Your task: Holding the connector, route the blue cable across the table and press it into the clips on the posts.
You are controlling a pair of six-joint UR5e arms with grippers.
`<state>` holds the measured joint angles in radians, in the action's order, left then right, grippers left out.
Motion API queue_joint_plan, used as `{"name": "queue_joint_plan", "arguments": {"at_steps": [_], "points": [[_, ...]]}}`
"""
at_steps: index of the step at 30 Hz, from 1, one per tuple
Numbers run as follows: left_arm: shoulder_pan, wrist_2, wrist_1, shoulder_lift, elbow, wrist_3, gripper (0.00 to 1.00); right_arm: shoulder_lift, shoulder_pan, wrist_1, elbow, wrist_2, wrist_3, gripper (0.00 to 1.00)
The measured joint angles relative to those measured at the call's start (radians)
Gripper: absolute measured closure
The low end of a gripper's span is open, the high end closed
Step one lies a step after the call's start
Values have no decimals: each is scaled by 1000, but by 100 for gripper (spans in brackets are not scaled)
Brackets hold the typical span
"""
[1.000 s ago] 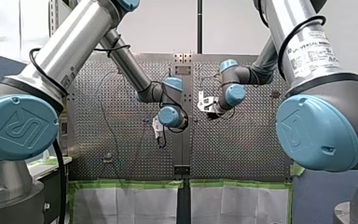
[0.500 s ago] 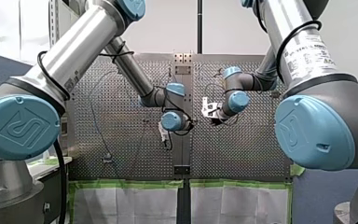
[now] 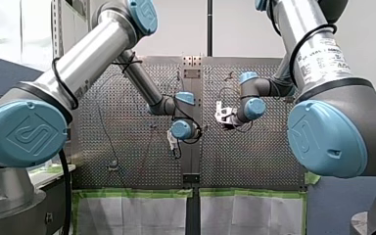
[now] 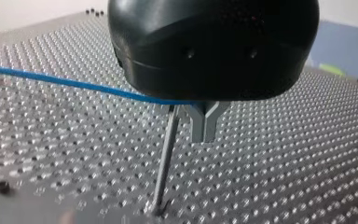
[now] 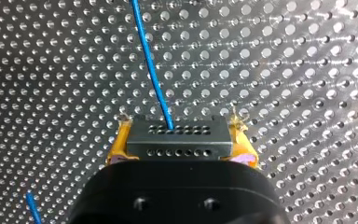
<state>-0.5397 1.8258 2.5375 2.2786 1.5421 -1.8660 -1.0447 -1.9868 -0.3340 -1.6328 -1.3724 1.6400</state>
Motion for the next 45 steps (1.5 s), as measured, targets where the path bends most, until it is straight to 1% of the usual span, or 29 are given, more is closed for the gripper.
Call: {"name": "queue_joint_plan", "arguments": {"at_steps": [7, 11, 17, 25, 26, 27, 28, 29, 30, 31, 32, 33, 34, 35, 36, 37, 38, 42, 45], "points": [[25, -6, 22, 4, -50, 5, 100, 3, 20, -6, 13, 12, 8, 100], [40, -19, 29, 4, -68, 6, 100, 10, 35, -16, 20, 19, 13, 100], [59, -38, 31, 4, -74, 7, 100, 30, 52, -22, 40, 38, 17, 100], [79, -55, 48, 4, -76, 16, 100, 38, 69, -22, 69, 51, 22, 100], [79, -56, 53, 4, -76, 20, 96, 38, 71, -22, 71, 53, 23, 100], [79, -57, 57, 4, -76, 23, 85, 39, 72, -21, 71, 55, 23, 100], [79, -57, 61, 4, -76, 26, 85, 39, 73, -21, 72, 57, 23, 100], [78, -57, 68, 4, -76, 30, 76, 39, 74, -21, 73, 58, 23, 100], [77, -57, 74, 4, -76, 34, 76, 39, 76, -21, 73, 59, 23, 100], [76, -57, 80, 3, -76, 39, 56, 40, 77, -21, 73, 59, 23, 100], [74, -56, 88, 3, -76, 46, 45, 40, 79, -21, 73, 60, 23, 100], [72, -55, 95, 3, -76, 51, 45, 40, 80, -21, 73, 61, 23, 100], [70, -54, 102, 3, -76, 57, 27, 40, 82, -20, 73, 61, 23, 100], [67, -50, 112, 3, -76, 66, 16, 40, 83, -20, 73, 62, 23, 100], [64, -47, 120, 3, -76, 74, 16, 40, 85, -20, 73, 62, 23, 100], [62, -43, 128, 3, -76, 81, 5, 40, 86, -20, 73, 63, 23, 100], [59, -39, 140, 3, -76, 90, 0, 40, 88, -19, 73, 63, 23, 100], [49, -28, 173, 1, -81, 119, 0, 40, 94, -18, 73, 64, 23, 100], [40, -11, 198, -9, -86, 141, 0, 41, 100, -16, 73, 64, 23, 100]]}}
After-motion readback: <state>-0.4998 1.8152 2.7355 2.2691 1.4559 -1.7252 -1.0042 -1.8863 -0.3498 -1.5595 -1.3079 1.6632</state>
